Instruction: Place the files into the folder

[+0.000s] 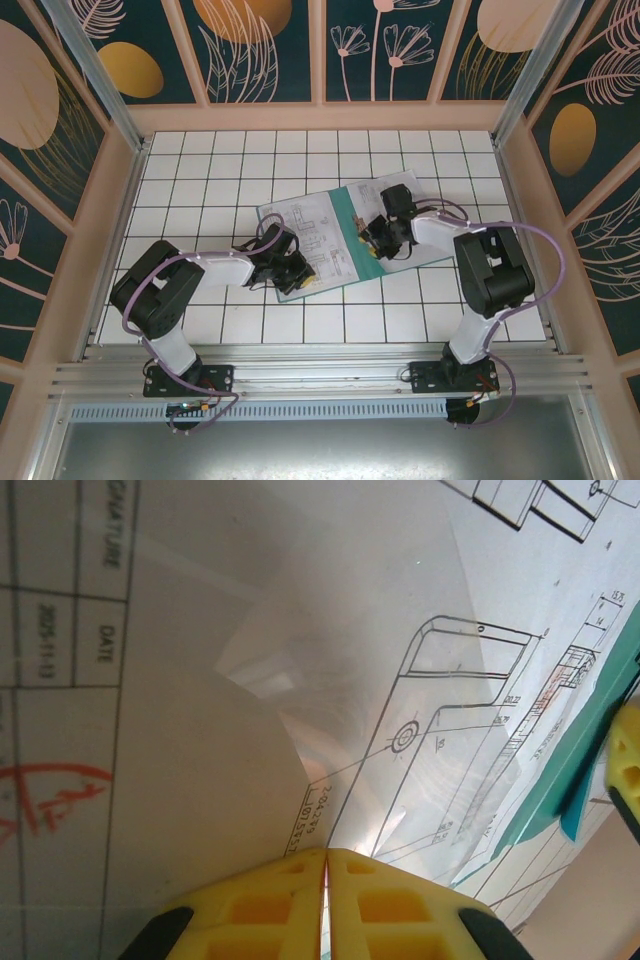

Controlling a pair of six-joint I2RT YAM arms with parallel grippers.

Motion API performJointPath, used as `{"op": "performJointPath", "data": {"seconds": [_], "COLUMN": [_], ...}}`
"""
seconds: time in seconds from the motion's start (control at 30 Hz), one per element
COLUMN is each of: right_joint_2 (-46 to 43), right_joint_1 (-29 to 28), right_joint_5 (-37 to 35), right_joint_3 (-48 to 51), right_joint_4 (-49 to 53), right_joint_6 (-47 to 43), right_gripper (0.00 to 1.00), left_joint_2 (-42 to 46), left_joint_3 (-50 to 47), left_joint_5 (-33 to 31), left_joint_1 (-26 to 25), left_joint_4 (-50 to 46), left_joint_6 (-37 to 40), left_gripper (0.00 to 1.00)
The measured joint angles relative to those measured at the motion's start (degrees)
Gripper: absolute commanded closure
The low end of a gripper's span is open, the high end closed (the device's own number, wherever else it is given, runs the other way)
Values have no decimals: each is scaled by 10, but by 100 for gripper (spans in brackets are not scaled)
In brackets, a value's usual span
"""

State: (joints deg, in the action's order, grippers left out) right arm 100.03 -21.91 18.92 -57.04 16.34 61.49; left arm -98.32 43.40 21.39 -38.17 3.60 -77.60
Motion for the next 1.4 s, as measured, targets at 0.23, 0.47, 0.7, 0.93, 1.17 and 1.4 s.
{"op": "performJointPath", "data": {"seconds": [0.23, 0.47, 0.7, 0.93, 1.17, 1.4], "right_joint_2": [-95, -150, -150, -131, -88, -50], "right_joint_1": [0, 4, -19, -62, -63, -71], "right_joint_5": [5, 50, 94, 117, 125, 125], "right_joint_3": [7, 92, 141, 144, 146, 143], "right_joint_4": [-24, -109, -134, -175, -200, -204], "right_joint_6": [-8, -39, -71, -76, -76, -83], "right_gripper": [49, 52, 51, 50, 50, 50], "left_joint_2": [17, 37, 43, 83, 89, 89], "left_joint_3": [1, 3, 47, 74, 80, 79], "left_joint_5": [-18, -40, -32, -33, -45, -54], "left_joint_1": [10, 65, 74, 95, 188, 223], "left_joint_4": [-45, -94, -124, -174, -239, -280], "left_joint_6": [26, 67, 104, 138, 210, 266], "left_gripper": [89, 85, 67, 47, 36, 26]}}
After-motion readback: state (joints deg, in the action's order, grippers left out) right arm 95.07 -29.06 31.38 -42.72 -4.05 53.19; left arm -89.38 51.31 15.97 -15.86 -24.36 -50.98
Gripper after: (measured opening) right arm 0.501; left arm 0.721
